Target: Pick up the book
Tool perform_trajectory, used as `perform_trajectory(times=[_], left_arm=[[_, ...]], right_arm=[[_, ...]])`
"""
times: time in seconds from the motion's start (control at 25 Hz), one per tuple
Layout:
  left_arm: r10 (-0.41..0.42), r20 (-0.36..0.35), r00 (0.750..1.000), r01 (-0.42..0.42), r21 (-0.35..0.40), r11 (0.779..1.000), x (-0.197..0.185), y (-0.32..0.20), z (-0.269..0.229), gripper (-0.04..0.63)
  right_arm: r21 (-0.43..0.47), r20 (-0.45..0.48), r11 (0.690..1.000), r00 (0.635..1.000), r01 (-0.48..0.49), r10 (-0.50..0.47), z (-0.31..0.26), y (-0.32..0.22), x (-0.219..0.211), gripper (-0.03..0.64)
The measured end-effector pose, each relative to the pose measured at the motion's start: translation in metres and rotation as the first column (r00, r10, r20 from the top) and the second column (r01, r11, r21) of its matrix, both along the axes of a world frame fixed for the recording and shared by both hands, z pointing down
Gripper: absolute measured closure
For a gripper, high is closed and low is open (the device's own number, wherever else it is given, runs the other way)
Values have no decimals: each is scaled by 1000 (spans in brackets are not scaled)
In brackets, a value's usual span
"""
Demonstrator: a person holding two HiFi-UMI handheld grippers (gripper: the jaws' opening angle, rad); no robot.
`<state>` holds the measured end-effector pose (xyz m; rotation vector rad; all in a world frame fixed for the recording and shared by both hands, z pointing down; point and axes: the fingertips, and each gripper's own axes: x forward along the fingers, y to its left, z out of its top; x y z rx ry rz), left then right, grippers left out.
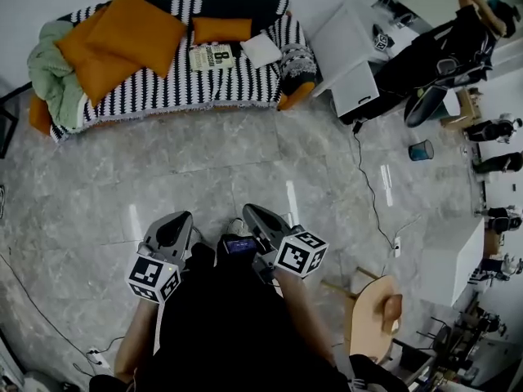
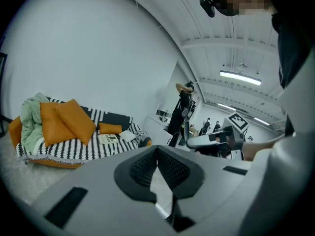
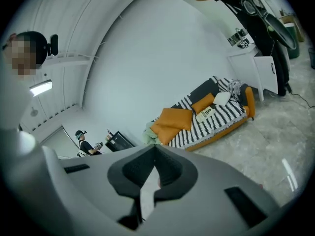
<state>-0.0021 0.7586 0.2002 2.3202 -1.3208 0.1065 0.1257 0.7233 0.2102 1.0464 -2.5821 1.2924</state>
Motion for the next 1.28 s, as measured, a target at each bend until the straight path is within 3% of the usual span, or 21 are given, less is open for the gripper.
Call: perform_trajectory(times=[0.36, 0.6, 0.88, 1.28], left_arm=[[-31, 6, 1000, 31, -16, 999, -14, -7, 4, 581], [-44, 17, 999, 44, -24, 999, 5, -24, 11, 581], [-48, -19, 999, 47, -36, 998, 33, -88, 0, 581], [-74, 33, 997, 74, -26, 997, 56, -187, -6, 581]], right_arm=[[-27, 14, 999, 1000, -18, 19, 7, -7, 5, 600], [-23, 27, 1000, 1000, -8, 9, 16, -35, 19, 600], [-15, 70, 1000, 997, 21, -19, 13, -105, 29, 600], [-14, 108, 999, 993, 49, -47, 13, -201, 52, 600]])
